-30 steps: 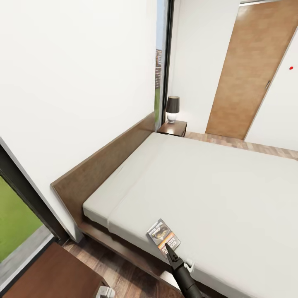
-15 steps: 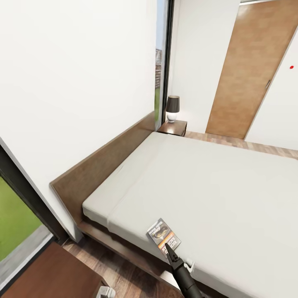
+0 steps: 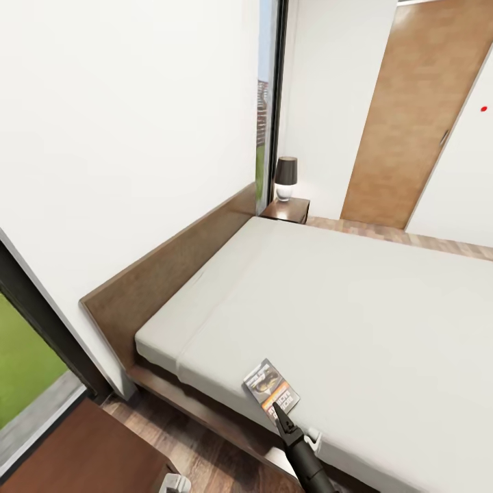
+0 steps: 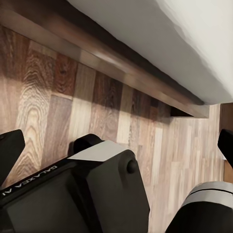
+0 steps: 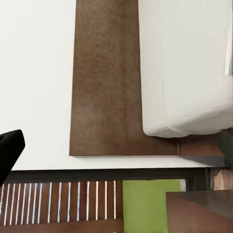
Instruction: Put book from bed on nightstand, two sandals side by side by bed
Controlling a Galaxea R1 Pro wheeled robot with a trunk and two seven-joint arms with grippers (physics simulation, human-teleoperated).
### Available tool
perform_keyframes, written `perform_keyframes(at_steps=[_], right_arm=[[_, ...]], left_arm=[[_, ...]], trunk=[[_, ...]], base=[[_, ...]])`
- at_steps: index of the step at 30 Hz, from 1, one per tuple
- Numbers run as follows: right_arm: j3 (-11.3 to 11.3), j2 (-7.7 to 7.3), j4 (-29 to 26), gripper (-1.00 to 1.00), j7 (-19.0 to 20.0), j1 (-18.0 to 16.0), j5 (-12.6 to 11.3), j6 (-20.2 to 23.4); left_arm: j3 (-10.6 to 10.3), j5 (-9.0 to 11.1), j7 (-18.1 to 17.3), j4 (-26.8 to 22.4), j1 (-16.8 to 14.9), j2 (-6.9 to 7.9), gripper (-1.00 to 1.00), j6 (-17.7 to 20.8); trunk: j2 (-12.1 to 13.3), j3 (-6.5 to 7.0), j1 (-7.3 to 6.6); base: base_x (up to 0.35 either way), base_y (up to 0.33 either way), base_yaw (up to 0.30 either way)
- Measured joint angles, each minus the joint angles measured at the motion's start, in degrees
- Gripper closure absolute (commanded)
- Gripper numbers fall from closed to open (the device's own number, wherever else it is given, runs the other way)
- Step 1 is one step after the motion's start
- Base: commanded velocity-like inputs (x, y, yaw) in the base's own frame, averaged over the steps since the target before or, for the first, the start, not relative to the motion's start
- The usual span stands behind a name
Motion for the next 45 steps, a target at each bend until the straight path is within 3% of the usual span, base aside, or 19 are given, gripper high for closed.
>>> perform_keyframes(at_steps=[45], right_arm=[[0.1, 0.0, 0.0, -1.0, 0.0, 0.0, 0.3, 0.1]], left_arm=[[0.0, 0.0, 0.0, 0.0, 0.0, 0.0, -1.0, 0.0]], trunk=[[-18.1, -8.08, 9.89]], base=[[0.0, 0.0, 0.0]])
